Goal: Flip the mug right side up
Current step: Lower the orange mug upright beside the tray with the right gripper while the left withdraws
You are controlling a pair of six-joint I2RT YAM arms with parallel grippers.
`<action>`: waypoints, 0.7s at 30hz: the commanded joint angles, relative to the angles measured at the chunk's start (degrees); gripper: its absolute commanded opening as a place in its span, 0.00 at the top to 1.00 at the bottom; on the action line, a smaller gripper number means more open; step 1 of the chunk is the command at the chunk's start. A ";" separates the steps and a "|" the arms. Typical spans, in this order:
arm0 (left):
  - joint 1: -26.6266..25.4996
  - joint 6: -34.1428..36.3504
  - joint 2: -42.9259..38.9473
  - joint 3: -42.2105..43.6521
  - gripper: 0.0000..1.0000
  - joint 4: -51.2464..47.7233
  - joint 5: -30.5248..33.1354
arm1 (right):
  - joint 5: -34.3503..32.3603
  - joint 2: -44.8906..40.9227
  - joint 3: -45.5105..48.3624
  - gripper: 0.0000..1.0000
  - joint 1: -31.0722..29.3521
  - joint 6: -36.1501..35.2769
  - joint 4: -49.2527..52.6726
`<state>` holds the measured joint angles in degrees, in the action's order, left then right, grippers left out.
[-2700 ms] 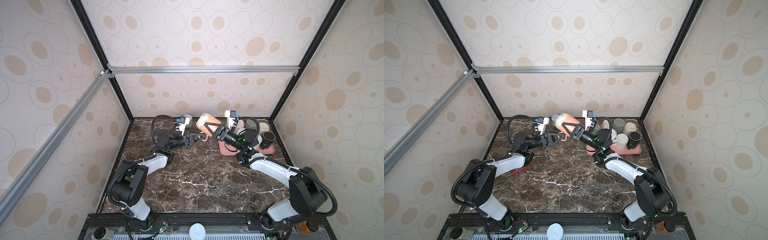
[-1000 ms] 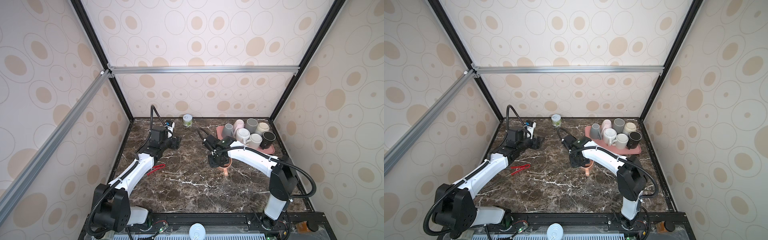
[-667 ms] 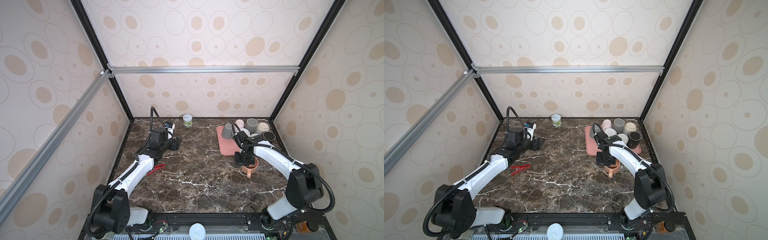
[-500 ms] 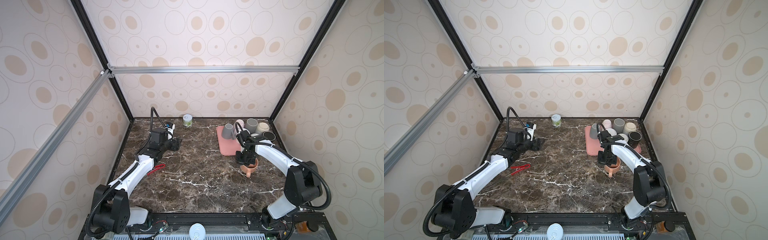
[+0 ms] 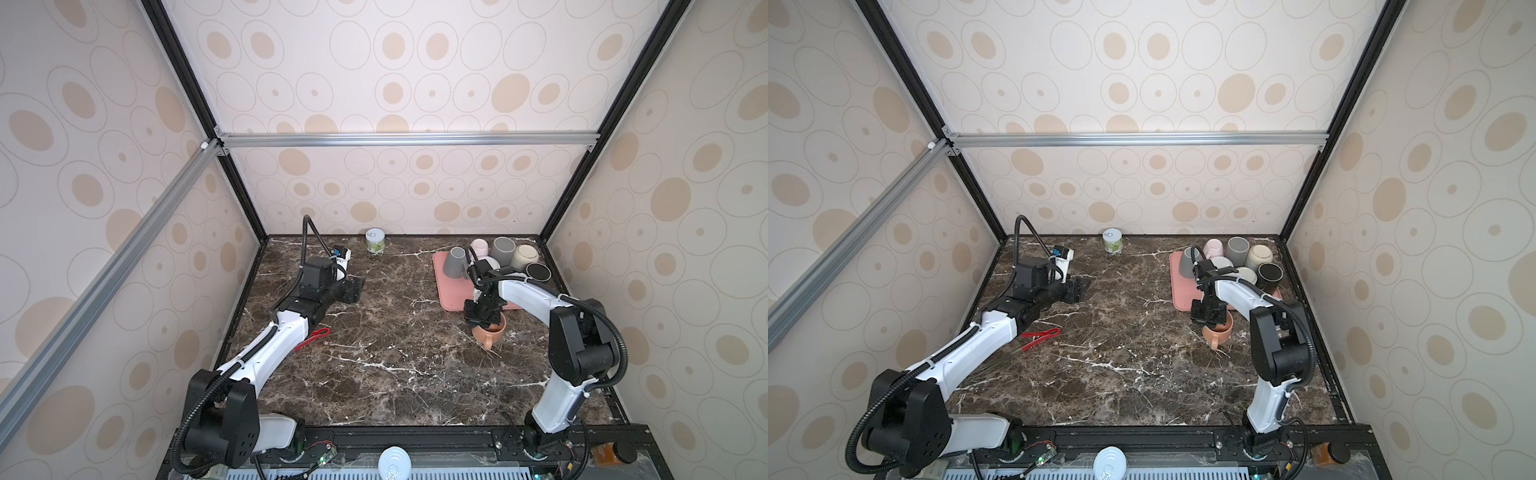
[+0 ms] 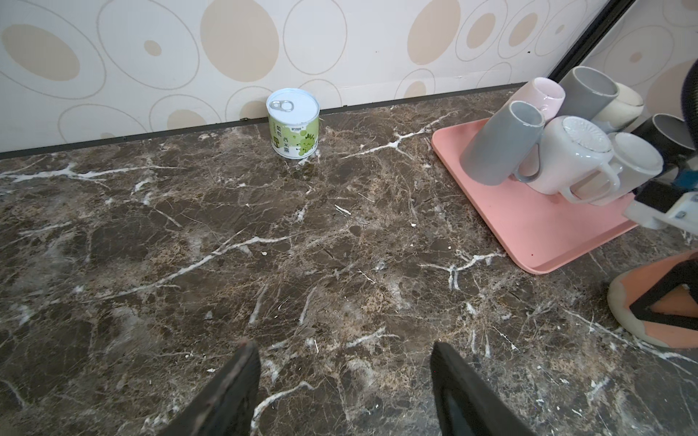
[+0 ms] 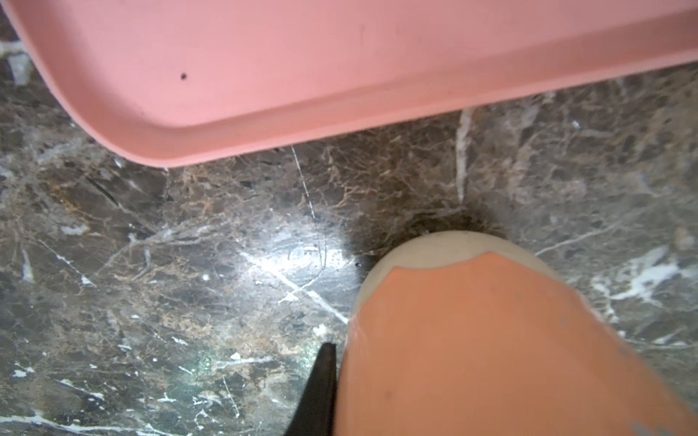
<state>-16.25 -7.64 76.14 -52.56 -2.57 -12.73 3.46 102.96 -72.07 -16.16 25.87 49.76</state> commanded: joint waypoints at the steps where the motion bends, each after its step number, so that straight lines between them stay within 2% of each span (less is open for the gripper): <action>1: -0.45 1.40 -0.62 0.17 0.28 1.05 -0.23 | -0.39 -0.20 -0.83 0.75 -0.10 -0.49 0.90; 4: -0.45 1.24 -0.41 0.04 0.28 1.23 -0.52 | -0.56 -1.06 -0.78 0.64 -0.14 -0.31 1.36; 8: -0.45 0.92 0.00 0.11 0.28 1.73 -1.32 | -0.81 -3.11 -1.29 0.56 -0.10 -0.20 2.44; 21: -1.04 -0.44 1.14 0.60 0.29 3.28 -2.52 | -3.51 -13.54 -4.26 0.52 -0.10 -0.88 8.86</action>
<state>-16.49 -7.84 76.66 -51.86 -0.73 -14.46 1.48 91.64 -74.96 -16.16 25.56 54.74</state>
